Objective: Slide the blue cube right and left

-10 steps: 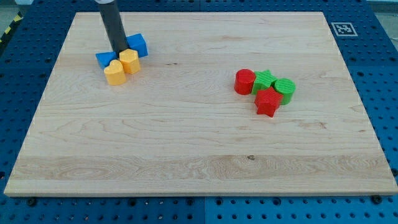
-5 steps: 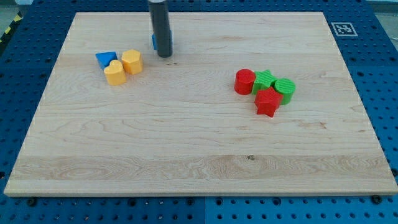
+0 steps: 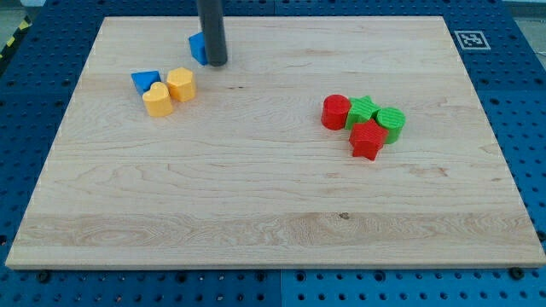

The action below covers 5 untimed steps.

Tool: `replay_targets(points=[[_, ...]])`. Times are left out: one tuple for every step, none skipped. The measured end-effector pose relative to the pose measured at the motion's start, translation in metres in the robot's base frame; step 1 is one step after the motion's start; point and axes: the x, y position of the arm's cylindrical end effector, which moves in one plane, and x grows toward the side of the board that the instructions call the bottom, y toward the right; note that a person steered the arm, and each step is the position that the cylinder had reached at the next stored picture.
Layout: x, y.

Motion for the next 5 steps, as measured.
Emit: replay_targets(points=[[-0.008,-0.026],[-0.010,-0.047],[-0.011,-0.055],[-0.006,-0.019],[-0.006,0.035]])
